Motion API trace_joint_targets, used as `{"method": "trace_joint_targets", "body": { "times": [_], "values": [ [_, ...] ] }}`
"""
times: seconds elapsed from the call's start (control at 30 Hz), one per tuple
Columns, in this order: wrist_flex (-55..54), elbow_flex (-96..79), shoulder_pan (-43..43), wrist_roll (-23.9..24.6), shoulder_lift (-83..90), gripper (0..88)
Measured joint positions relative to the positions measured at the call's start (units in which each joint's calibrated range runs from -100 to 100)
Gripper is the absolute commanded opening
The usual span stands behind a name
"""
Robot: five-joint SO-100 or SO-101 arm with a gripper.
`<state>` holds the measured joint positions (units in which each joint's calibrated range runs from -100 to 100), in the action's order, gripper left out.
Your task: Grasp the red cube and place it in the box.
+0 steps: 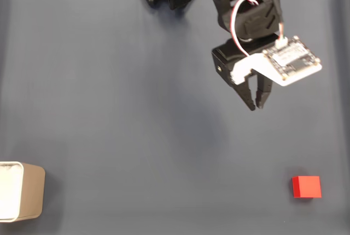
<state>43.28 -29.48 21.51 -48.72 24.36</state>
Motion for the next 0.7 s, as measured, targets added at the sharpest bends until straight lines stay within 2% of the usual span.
{"method": "trace_joint_targets", "body": {
  "times": [0.7],
  "values": [
    [0.00,20.98,2.89,1.51,-22.49,1.0]
  ]
}}
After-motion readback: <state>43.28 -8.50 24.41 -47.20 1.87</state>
